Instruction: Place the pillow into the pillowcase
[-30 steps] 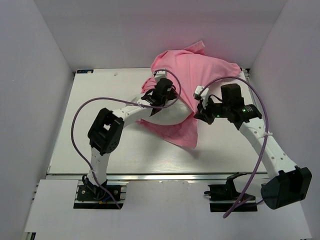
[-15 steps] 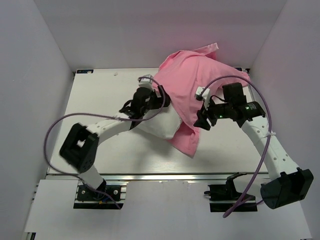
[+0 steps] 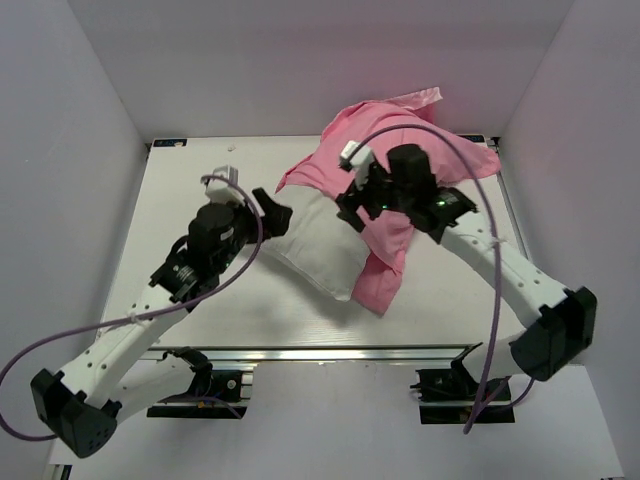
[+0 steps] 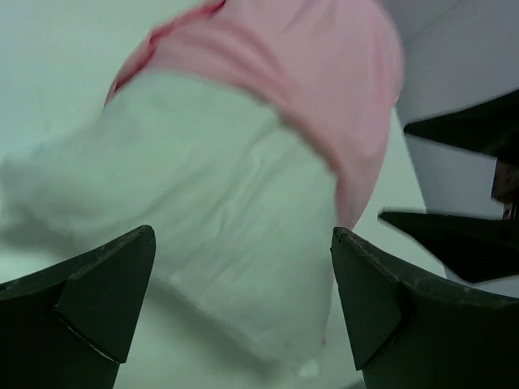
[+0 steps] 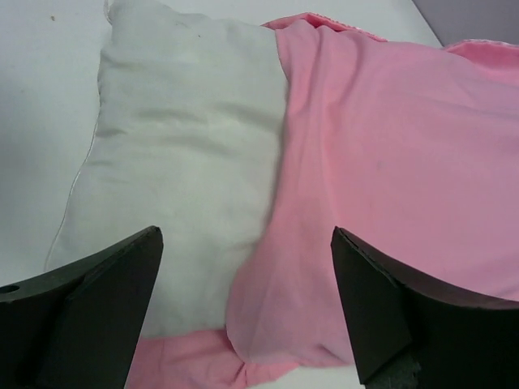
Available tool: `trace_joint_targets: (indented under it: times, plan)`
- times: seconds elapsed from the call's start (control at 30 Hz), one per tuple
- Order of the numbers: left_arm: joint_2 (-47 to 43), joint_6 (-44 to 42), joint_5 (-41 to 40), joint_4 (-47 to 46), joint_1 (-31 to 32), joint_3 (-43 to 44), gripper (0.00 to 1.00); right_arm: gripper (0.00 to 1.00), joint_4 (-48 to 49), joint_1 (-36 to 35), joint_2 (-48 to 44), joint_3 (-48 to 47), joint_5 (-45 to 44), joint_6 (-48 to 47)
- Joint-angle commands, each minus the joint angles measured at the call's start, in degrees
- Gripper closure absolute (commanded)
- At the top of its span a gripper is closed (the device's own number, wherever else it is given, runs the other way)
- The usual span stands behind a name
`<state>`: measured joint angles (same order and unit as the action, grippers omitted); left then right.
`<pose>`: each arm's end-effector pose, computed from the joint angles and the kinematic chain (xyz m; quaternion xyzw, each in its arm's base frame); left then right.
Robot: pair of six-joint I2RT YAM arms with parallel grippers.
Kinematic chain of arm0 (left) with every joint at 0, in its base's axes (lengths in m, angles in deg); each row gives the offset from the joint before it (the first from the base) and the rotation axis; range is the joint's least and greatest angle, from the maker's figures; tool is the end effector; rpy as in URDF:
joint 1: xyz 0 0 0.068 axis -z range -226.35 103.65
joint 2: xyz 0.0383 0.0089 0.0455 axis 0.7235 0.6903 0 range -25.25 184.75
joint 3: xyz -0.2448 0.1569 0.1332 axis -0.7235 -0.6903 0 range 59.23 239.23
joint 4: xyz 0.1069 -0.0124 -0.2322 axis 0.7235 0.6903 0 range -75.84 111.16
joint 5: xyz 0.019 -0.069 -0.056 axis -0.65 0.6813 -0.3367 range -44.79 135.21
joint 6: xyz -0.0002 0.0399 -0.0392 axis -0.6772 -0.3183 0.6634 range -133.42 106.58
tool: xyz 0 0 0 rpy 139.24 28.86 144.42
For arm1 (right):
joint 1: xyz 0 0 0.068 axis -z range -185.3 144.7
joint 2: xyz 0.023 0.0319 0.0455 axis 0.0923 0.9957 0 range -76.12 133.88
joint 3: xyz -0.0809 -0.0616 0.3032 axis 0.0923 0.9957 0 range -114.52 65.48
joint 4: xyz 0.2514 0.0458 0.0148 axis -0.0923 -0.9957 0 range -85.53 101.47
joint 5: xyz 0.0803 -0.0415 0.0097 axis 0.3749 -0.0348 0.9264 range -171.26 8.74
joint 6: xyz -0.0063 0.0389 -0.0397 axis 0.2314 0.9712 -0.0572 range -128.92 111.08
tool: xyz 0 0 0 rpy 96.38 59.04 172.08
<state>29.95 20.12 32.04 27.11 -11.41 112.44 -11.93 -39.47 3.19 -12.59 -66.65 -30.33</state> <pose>0.1612 -0.1019 0.3929 -0.0603 0.7886 -0.2653 0.5514 0.2457 0.1786 0.4288 -0.4500 0.7066 0.1659 0.5203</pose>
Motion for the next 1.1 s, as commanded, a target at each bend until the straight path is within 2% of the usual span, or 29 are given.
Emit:
trace_joint_targets:
  times: [0.0, 0.13, 0.27, 0.37, 0.4, 0.43, 0.47, 0.5, 0.53, 0.6, 0.63, 0.8, 1.0, 1.07]
  plan:
    - [-4.4, 12.2, -1.2, 15.3, -0.3, -5.8, 0.02, 0.11, 10.2, -2.3, 3.7, -0.2, -12.9, 3.3]
    - [-14.8, 19.6, -0.7, 15.6, -0.2, -13.6, 0.02, 0.11, 12.9, -2.5, 11.5, -3.9, -19.5, 0.4]
    - [-19.6, 24.1, -0.9, 16.3, -0.3, -19.3, 0.02, 0.11, 15.0, -2.5, 17.3, -7.1, -25.8, -3.6]
    - [-20.0, 26.2, -1.0, 18.1, -0.3, -20.3, 0.02, 0.17, 13.8, -2.4, 20.0, -9.6, -24.4, -5.0]
    - [-20.0, 27.2, -0.9, 18.5, -0.3, -20.7, 0.02, 0.27, 13.2, -2.5, 20.2, -9.8, -23.7, -5.0]
    - [-19.6, 27.7, -0.7, 19.1, -0.3, -21.3, 0.02, 0.48, 12.9, -2.5, 20.4, -10.6, -21.2, -5.1]
    - [-19.3, 28.2, -0.6, 19.5, -0.2, -21.3, 0.02, 0.48, 12.4, -2.5, 20.3, -11.2, -20.1, -4.7]
    - [-19.2, 29.4, -0.5, 19.9, -0.2, -21.9, 0.02, 0.73, 12.1, -2.5, 20.3, -12.1, -19.3, -4.0]
    - [-19.1, 29.8, -0.4, 20.2, -0.3, -22.2, 0.02, 0.84, 10.7, -2.5, 19.9, -13.3, -17.2, -3.2]
    - [-19.0, 31.5, 0.2, 20.7, -0.3, -23.3, 0.02, 1.0, 9.1, -2.5, 19.4, -18.1, -15.1, -0.4]
    - [-19.0, 32.0, 0.3, 20.7, -0.2, -23.8, 0.02, 1.0, 6.8, -2.5, 19.0, -20.1, -11.4, 0.7]
    - [-19.4, 35.4, 1.6, 17.7, -0.3, -27.3, 0.02, 1.0, 3.7, -1.7, 19.0, -34.6, -5.9, 11.1]
    - [-14.2, 36.2, 2.5, 11.6, -0.3, -29.6, 0.02, 1.0, 2.4, 2.8, 23.5, -48.1, 2.2, 24.6]
    - [-11.9, 38.3, 1.7, 10.0, -0.3, -30.4, 0.03, 1.0, 3.4, 4.5, 23.8, -49.7, 4.5, 28.7]
